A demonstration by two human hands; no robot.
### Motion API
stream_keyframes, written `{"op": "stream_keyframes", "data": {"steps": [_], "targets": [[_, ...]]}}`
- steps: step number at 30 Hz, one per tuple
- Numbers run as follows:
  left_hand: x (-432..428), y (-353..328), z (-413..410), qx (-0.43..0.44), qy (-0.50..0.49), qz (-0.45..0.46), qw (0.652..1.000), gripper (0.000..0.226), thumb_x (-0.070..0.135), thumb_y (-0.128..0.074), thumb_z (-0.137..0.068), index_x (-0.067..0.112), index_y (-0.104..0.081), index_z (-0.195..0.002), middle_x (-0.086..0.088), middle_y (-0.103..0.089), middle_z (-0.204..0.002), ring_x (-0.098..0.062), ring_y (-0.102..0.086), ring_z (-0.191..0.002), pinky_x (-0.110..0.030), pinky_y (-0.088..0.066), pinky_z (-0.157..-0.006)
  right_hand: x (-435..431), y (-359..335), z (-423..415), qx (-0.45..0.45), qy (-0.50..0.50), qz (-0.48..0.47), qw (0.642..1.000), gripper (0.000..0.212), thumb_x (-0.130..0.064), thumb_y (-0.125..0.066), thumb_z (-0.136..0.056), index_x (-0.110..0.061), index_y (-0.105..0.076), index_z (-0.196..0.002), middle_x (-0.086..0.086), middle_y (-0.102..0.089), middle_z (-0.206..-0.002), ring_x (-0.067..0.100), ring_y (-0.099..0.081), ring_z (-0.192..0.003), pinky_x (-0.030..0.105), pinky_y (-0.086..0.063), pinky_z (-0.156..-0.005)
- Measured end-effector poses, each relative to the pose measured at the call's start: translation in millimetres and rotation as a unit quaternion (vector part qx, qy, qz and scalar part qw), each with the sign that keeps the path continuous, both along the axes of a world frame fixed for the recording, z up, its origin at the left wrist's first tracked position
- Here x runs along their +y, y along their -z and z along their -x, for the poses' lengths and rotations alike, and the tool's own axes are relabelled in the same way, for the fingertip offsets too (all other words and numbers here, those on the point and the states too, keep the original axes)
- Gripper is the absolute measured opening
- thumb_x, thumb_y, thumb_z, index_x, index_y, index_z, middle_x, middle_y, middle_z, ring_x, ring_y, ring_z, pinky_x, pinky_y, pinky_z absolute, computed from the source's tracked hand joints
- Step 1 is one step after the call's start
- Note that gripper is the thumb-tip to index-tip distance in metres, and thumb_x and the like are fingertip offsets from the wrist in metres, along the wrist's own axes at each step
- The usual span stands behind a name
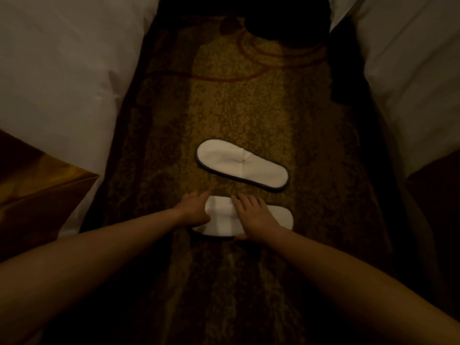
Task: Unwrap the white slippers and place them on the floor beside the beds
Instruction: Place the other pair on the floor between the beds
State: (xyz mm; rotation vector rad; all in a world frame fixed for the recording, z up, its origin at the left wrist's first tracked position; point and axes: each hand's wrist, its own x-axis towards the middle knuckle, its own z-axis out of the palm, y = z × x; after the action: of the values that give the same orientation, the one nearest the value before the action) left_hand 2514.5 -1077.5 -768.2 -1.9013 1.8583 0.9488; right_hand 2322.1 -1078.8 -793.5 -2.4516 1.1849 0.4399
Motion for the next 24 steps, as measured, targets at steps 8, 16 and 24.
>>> {"op": "stream_keyframes", "data": {"steps": [8, 16, 24], "targets": [[-1, -4, -3, -0.020, 0.022, -0.013, 0.999, 0.070, 0.029, -0.059, -0.085, 0.011, -0.026, -0.144, -0.017, -0.032, -0.146, -0.035, -0.033, -0.133, -0.036, -0.032, -0.107, 7, 5, 13, -0.043, 0.016, -0.013, 0.999, 0.103, -0.057, -0.060, -0.077, -0.011, -0.002, -0.149, 0.013, -0.008, -0.158, 0.031, -0.010, -0.144, 0.045, -0.008, -0.117], [-78, -13, -20, 0.013, -0.094, 0.125, 0.988, 0.079, 0.028, -0.061, -0.085, 0.012, -0.017, -0.148, -0.020, -0.019, -0.153, -0.039, -0.021, -0.140, -0.045, -0.025, -0.114, -33, -8, 19, -0.071, 0.164, 0.026, 0.984, 0.063, -0.048, -0.047, -0.090, -0.007, -0.038, -0.136, 0.016, -0.037, -0.142, 0.033, -0.037, -0.127, 0.041, -0.031, -0.106], [-87, 13, -11, 0.069, -0.120, 0.072, 0.988, 0.078, 0.026, -0.058, -0.089, 0.011, -0.011, -0.149, -0.018, -0.005, -0.158, -0.034, -0.009, -0.145, -0.039, -0.017, -0.117, -42, -8, 21, -0.055, 0.195, 0.059, 0.977, 0.054, -0.042, -0.047, -0.091, -0.008, -0.040, -0.132, 0.013, -0.042, -0.137, 0.030, -0.041, -0.121, 0.038, -0.032, -0.103]]}}
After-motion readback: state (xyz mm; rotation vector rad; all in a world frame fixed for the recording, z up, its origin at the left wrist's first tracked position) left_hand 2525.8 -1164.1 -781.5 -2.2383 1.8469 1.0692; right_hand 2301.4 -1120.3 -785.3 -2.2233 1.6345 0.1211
